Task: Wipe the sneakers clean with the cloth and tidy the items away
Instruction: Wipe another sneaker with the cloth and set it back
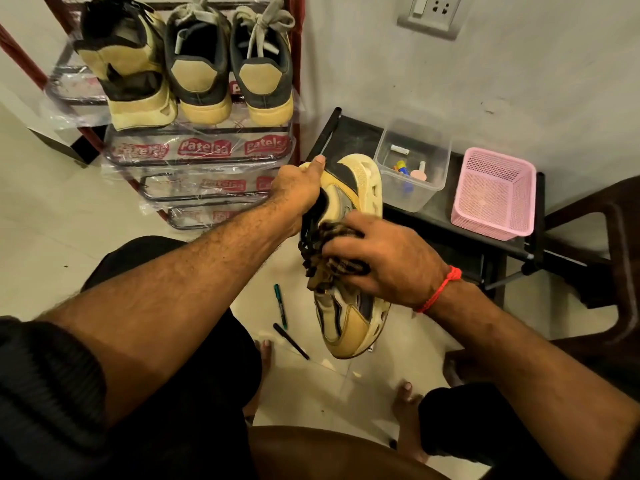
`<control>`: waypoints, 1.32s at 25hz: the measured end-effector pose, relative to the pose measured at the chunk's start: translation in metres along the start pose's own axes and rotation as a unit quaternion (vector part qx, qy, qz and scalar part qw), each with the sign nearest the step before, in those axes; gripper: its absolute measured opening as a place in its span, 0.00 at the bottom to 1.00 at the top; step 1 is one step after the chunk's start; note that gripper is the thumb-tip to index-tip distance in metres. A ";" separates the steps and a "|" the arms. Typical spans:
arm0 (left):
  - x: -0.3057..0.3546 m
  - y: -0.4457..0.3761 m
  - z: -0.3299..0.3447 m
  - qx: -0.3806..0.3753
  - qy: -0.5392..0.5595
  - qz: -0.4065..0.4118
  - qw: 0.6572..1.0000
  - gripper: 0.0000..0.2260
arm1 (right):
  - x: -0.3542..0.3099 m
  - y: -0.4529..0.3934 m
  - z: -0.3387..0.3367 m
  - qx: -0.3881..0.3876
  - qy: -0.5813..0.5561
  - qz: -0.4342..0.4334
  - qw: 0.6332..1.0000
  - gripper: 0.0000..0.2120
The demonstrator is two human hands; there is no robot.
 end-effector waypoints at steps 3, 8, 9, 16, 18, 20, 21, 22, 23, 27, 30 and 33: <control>0.006 0.005 0.001 -0.022 0.017 -0.014 1.000 0.24 | 0.001 -0.006 0.000 0.074 0.016 0.046 0.996 0.18; 0.013 -0.003 -0.022 0.016 0.186 -0.068 0.980 0.17 | 0.007 0.004 -0.003 -0.059 -0.017 -0.006 0.998 0.15; 0.014 -0.004 -0.027 0.021 0.212 -0.074 0.974 0.16 | 0.008 0.008 -0.005 -0.105 -0.006 -0.014 0.994 0.16; 0.012 -0.005 -0.036 -0.006 0.279 -0.116 0.953 0.15 | 0.021 0.019 -0.023 0.080 -0.189 0.084 0.975 0.16; 0.012 -0.001 -0.032 -0.024 0.282 -0.131 0.950 0.16 | 0.023 0.019 -0.025 0.136 -0.203 0.128 0.961 0.15; 0.012 0.002 -0.030 -0.026 0.296 -0.137 0.945 0.17 | 0.027 0.019 -0.027 0.144 -0.228 0.171 0.948 0.14; 0.013 0.002 -0.029 -0.024 0.301 -0.133 0.944 0.17 | 0.030 0.019 -0.028 0.139 -0.255 0.197 0.936 0.13; 0.012 0.001 -0.027 -0.024 0.305 -0.127 0.944 0.17 | 0.032 0.019 -0.027 0.134 -0.276 0.220 0.926 0.12; 0.012 0.002 -0.026 -0.028 0.301 -0.125 0.945 0.17 | 0.034 0.019 -0.024 0.137 -0.282 0.237 0.920 0.12; 0.012 0.012 -0.022 -0.116 0.241 -0.095 0.959 0.14 | 0.046 0.021 -0.016 0.219 -0.300 0.296 0.880 0.09; 0.015 0.025 -0.014 -0.215 0.131 -0.005 0.968 0.14 | 0.056 0.022 -0.017 0.284 -0.283 0.328 0.855 0.08; 0.006 0.029 0.000 -0.254 0.026 0.080 0.964 0.31 | 0.063 0.022 -0.019 0.313 -0.239 0.346 0.852 0.07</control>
Point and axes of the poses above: each hand's wrist, its own y-axis away from the middle knuckle, its own z-axis out of the palm, x = y × z, the point moved 1 cm from there along -y, towards the middle knuckle, and after that the axes turned 1 degree about x, right-handed, at the moved point
